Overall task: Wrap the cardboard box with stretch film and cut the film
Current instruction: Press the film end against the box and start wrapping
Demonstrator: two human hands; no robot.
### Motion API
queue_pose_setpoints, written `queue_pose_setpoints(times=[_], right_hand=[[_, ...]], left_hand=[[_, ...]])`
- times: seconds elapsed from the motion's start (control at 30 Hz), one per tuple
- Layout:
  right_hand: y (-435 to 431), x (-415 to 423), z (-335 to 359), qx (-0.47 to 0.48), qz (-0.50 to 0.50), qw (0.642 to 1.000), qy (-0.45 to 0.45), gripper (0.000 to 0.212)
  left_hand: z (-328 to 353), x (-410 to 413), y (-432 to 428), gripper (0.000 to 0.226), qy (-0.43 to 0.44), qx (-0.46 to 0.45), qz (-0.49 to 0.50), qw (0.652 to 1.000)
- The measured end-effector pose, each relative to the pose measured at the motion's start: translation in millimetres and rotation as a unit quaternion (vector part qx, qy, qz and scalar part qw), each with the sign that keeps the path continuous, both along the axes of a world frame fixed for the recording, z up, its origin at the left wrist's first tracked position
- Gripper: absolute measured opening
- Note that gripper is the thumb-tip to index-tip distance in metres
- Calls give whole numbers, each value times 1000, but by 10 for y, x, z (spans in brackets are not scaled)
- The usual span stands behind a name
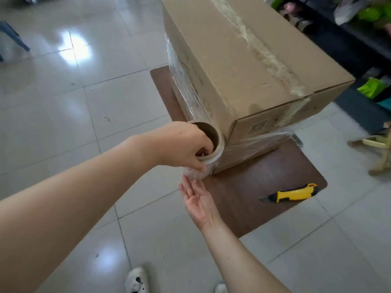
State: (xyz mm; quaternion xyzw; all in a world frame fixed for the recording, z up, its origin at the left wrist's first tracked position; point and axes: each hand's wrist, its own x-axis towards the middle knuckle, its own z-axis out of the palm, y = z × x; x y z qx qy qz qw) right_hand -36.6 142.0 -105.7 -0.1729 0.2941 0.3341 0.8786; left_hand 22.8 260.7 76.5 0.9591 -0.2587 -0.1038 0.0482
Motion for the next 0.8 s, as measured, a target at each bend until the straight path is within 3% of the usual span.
queue_pose_setpoints(times=[0.4,0.53,0.7,0.8], right_hand=[[511,-86,-64,-2,-193,981,32,21],[495,-118,-100,4,-208,978,16,23],[362,-59,-54,28,-227,974,-9,20],[298,90,18,48,-273,960,25,45]], left_hand=[[69,493,57,40,91,64,-203,973],[53,568,-167,56,146,94,-177,969],[40,610,-200,62,145,103,-158,971],[10,628,-232,61,140,101,-162,971]])
